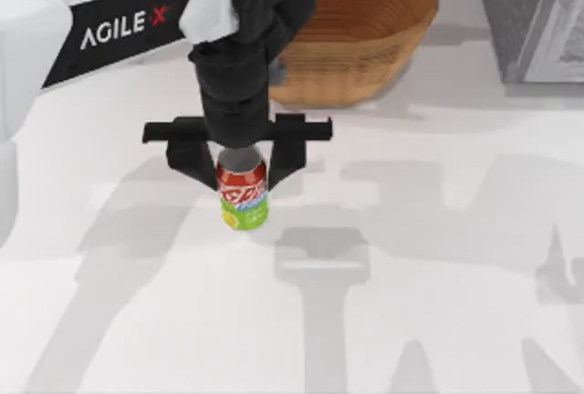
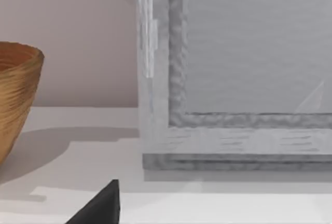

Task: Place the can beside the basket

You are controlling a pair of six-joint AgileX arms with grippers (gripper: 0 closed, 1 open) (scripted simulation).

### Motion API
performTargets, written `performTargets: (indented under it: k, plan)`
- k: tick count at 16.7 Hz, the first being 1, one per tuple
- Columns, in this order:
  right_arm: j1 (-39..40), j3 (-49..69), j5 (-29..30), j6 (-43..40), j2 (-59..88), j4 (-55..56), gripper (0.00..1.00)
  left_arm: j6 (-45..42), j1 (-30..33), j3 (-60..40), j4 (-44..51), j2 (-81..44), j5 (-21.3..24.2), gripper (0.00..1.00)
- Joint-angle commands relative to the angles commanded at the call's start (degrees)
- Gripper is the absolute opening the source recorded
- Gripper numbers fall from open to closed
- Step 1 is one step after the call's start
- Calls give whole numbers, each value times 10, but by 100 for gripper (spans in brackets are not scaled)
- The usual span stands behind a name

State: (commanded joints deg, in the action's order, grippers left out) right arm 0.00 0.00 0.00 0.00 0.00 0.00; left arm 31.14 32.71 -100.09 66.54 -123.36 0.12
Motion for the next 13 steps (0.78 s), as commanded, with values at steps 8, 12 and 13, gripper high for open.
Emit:
performTargets:
  k: [8, 12, 13]
  plan:
    - [0, 0, 0, 0, 0, 0, 100, 2, 2, 10, -14, -5, 0, 8]
    - [0, 0, 0, 0, 0, 0, 100, 2, 2, 10, -14, -5, 0, 38]
    - [0, 0, 0, 0, 0, 0, 100, 2, 2, 10, -14, -5, 0, 45]
